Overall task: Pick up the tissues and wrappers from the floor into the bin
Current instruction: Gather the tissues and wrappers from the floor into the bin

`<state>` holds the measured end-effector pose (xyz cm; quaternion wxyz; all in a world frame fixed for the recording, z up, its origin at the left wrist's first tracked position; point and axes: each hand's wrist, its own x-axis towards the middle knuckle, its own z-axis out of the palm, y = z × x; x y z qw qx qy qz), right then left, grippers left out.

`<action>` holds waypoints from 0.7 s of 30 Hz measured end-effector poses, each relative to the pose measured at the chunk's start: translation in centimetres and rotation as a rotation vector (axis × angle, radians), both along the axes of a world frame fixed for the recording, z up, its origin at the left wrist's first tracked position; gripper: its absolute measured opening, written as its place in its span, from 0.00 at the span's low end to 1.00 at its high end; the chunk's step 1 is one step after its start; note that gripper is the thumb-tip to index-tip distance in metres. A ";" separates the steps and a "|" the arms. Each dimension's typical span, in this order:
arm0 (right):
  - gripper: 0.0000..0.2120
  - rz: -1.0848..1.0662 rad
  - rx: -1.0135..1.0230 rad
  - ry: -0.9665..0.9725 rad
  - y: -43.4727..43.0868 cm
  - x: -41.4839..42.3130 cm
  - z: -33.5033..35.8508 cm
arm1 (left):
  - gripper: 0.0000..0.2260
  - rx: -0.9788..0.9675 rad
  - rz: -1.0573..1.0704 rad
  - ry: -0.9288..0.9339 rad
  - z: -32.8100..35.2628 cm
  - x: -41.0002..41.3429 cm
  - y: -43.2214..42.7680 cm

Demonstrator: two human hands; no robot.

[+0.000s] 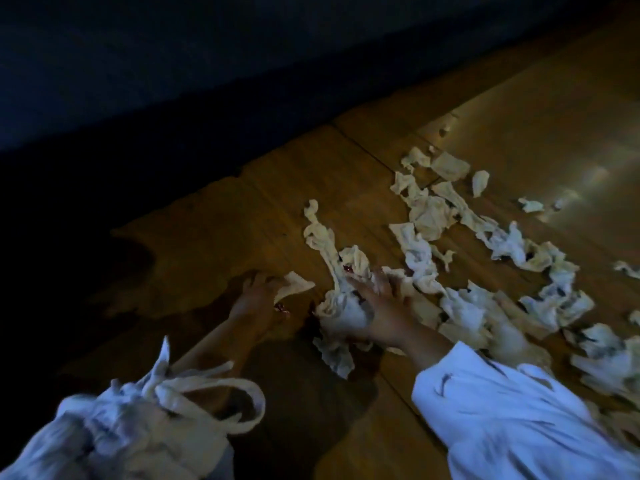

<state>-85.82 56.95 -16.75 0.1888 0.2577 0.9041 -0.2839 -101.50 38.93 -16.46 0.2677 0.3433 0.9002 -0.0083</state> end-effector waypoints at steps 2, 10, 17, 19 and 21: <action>0.42 0.060 0.029 0.057 -1.6 0.0 -0.9 | 0.27 0.026 -0.025 0.090 -0.5 0.7 -0.3; 0.20 -0.102 -0.031 0.455 -4.3 0.8 -1.3 | 0.14 0.573 0.477 -0.305 -1.2 3.8 -2.0; 0.16 -0.915 -0.001 0.707 -0.1 2.4 1.2 | 0.15 0.686 0.708 -0.287 0.4 3.5 0.5; 0.17 -0.730 0.071 0.546 0.3 3.3 0.5 | 0.15 0.631 0.639 -0.236 1.0 3.3 1.6; 0.20 -0.479 0.178 0.385 0.0 3.9 -0.2 | 0.16 0.588 0.575 -0.187 1.7 2.9 3.0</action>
